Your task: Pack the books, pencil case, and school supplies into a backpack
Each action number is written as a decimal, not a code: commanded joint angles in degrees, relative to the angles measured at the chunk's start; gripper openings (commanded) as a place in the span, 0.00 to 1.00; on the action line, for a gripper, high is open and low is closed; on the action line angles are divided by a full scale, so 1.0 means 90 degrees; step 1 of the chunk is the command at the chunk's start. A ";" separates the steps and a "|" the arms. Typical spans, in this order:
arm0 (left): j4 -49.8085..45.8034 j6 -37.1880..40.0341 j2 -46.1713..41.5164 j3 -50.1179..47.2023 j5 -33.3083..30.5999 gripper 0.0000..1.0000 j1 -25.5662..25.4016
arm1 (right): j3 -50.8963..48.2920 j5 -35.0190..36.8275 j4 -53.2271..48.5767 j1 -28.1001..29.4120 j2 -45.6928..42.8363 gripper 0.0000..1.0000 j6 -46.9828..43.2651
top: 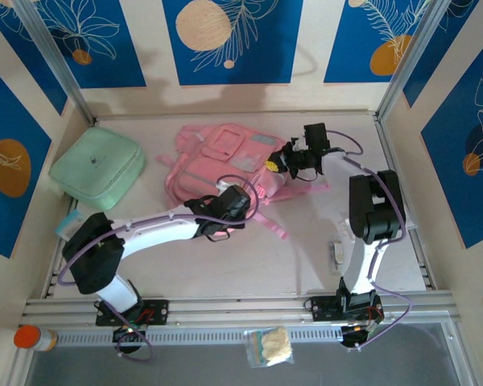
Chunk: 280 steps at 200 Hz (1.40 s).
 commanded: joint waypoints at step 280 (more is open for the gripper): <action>-0.0791 0.0636 -0.1603 -0.1287 0.0742 0.00 0.0769 | -0.0301 0.0631 -0.1102 0.0464 -0.0946 0.00 -0.1605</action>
